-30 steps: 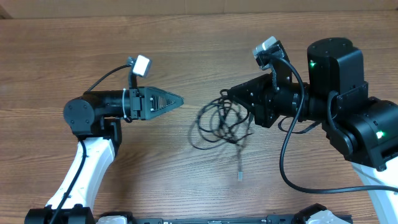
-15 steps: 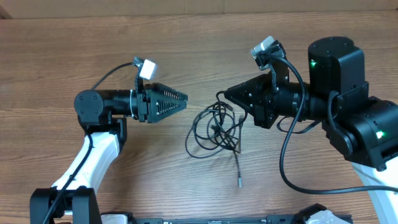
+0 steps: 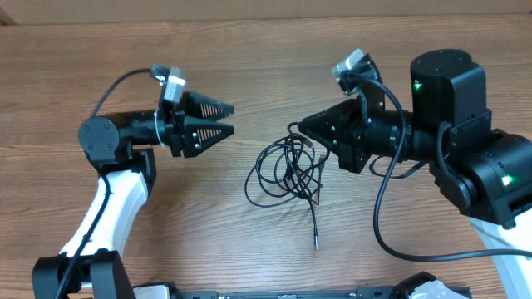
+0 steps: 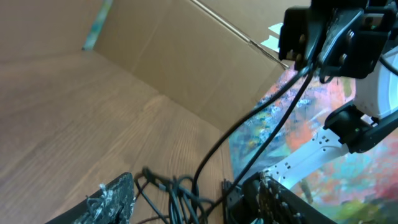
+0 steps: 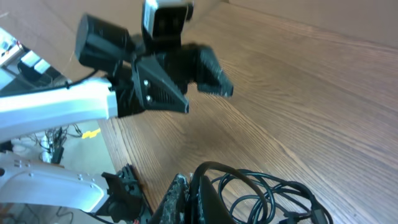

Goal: Untangle cables

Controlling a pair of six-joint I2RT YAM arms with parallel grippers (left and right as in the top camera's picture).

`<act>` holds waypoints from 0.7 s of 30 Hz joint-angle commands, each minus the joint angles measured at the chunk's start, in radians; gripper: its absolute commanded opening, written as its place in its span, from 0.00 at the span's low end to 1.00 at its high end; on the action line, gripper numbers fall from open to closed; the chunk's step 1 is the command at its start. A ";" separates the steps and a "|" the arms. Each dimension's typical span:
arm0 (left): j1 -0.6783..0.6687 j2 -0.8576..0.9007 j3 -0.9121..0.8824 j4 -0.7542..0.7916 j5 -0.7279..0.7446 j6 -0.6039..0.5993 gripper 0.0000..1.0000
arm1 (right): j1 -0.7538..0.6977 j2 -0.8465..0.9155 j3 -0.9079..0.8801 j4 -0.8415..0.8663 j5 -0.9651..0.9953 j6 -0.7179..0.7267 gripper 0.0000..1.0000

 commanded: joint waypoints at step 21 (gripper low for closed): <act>0.393 0.002 0.390 -0.197 -0.319 0.100 0.78 | 0.089 -0.016 0.030 0.089 0.008 -0.034 0.04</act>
